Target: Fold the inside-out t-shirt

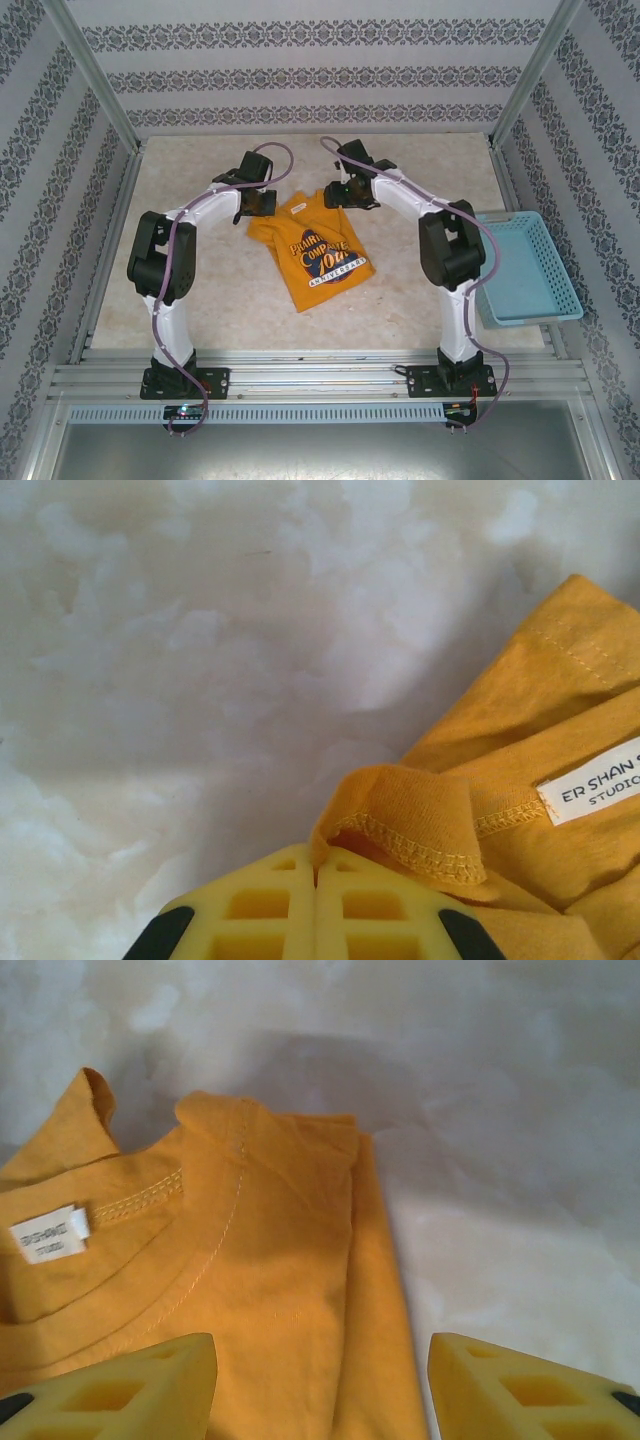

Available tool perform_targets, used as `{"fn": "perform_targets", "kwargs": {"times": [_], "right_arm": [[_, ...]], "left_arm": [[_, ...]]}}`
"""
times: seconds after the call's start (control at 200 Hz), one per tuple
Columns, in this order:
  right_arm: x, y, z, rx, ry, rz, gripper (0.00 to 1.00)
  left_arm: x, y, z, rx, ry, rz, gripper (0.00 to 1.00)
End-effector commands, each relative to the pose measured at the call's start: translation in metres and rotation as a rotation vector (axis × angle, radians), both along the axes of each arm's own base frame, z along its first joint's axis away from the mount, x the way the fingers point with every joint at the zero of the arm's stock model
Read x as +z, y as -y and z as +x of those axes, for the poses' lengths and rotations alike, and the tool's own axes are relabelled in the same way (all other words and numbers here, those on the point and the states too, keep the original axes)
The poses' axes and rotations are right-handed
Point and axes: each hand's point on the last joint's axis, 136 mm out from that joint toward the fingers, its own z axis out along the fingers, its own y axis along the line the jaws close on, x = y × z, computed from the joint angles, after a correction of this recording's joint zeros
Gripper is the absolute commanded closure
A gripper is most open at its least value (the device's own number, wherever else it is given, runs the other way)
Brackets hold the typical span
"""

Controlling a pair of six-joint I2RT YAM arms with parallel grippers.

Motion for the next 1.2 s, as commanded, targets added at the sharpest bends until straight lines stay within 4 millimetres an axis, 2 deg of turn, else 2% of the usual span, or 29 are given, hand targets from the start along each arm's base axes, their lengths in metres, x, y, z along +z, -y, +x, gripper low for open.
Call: {"fn": "perform_targets", "kwargs": {"times": [0.0,0.095,0.23,0.335,0.425,0.57,0.669,0.794,0.919,1.054,1.194], "right_arm": [[-0.010,-0.015,0.006,0.064,-0.017,-0.002,0.44],[-0.018,-0.023,0.011,0.075,-0.026,0.007,0.49],[-0.019,-0.025,0.018,0.080,-0.018,-0.008,0.67],[-0.012,-0.024,0.025,0.083,-0.002,-0.021,0.86],[0.002,-0.020,0.030,0.085,0.030,-0.046,1.00],[0.034,-0.009,0.036,0.070,0.094,-0.065,1.00],[0.055,0.000,0.038,0.060,0.150,-0.083,1.00],[0.068,0.009,0.044,0.039,0.199,-0.098,1.00],[0.070,0.011,0.053,0.029,0.229,-0.084,1.00],[0.055,0.008,0.063,0.033,0.211,-0.099,1.00],[0.041,0.009,0.071,0.024,0.200,-0.120,1.00]], "left_arm": [[0.004,-0.006,0.001,0.030,0.010,-0.017,0.97],[0.009,-0.005,0.000,0.026,0.022,-0.027,0.97],[0.022,-0.001,-0.001,0.017,0.044,-0.056,0.97],[0.035,0.003,-0.001,0.001,0.068,-0.081,0.97],[0.048,0.006,0.000,-0.011,0.092,-0.099,0.97],[0.063,0.006,0.000,-0.019,0.125,-0.104,0.95],[0.061,0.005,0.001,-0.024,0.113,-0.093,0.94],[0.052,0.007,0.001,-0.030,0.092,-0.088,0.92],[0.042,0.008,0.001,-0.031,0.068,-0.081,0.88],[0.037,0.002,0.005,-0.001,0.049,-0.047,0.84],[0.044,-0.010,0.010,0.064,0.051,0.003,0.69]]}}
